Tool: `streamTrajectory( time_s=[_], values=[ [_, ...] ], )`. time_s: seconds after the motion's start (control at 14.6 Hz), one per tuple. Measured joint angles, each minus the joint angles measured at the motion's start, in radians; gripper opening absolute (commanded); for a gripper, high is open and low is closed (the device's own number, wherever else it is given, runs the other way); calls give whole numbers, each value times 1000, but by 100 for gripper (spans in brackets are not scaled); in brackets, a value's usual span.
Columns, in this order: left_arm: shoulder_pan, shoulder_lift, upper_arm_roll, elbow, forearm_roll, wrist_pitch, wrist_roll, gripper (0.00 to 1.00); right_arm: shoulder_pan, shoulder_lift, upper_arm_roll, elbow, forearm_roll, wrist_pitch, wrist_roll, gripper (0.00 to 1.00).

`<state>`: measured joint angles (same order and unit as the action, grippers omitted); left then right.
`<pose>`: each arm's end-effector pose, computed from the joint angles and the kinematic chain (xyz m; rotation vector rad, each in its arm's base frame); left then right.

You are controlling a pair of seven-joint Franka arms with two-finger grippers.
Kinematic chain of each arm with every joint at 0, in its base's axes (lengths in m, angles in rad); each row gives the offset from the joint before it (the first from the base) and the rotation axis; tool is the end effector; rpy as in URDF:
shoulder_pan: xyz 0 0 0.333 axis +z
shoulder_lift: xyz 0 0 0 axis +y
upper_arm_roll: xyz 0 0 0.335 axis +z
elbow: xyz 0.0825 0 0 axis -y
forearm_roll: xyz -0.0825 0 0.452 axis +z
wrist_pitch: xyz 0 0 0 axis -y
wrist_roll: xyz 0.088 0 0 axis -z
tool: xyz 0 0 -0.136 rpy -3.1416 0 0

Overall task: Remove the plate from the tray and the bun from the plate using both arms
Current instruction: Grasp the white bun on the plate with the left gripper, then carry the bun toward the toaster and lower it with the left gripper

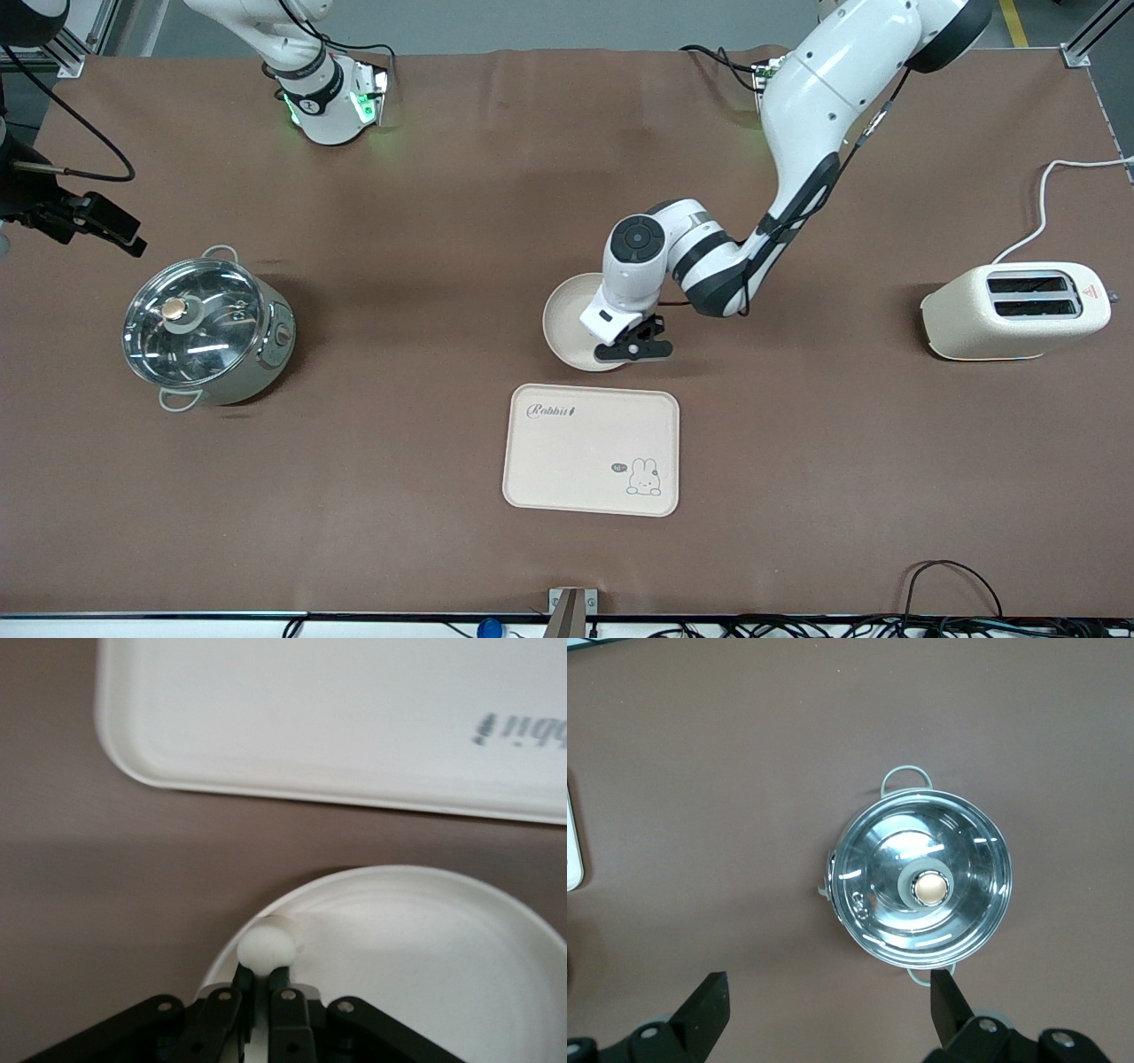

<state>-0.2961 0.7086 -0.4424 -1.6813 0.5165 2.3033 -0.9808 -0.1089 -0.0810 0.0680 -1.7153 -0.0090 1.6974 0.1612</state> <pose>0.5749 -0.4655 0.1580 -3.0817 0.0199 -0.1236 0.6074 -0.0247 0.5969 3.1135 -0.3144 0.0996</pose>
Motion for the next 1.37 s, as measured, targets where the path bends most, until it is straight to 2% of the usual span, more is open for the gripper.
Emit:
streamTrajectory(
  time_s=[0.21,0.41,0.55,0.62,0.69,0.75,0.82,0.89,1.37],
  values=[
    [141,-89,-39,-8,-10,-93,222,1,-26,42,-1,56,0,12,-3,100],
    [407,-118,-169,-61,-13,-108,423,2,-25,74,5,119,1,-10,-11,100],
    [584,-109,-239,-113,-14,-107,564,7,-14,78,12,134,0,-17,-19,100],
    [660,-96,-260,-134,-15,-105,631,15,-9,78,14,138,0,-24,-39,100],
    [723,-76,-274,-146,-15,-99,690,34,-6,78,14,142,0,-40,-67,100],
    [772,-51,-282,-153,-15,-84,734,48,-6,78,14,147,0,-61,-90,100],
    [800,-26,-286,-156,-15,-64,758,86,-6,78,13,154,0,-82,-101,100],
    [810,-4,-287,-156,-15,-47,766,100,-6,78,13,161,0,-96,-110,100],
    [777,19,-309,-147,-15,-22,749,100,-9,78,5,207,0,-109,-161,100]
  ],
)
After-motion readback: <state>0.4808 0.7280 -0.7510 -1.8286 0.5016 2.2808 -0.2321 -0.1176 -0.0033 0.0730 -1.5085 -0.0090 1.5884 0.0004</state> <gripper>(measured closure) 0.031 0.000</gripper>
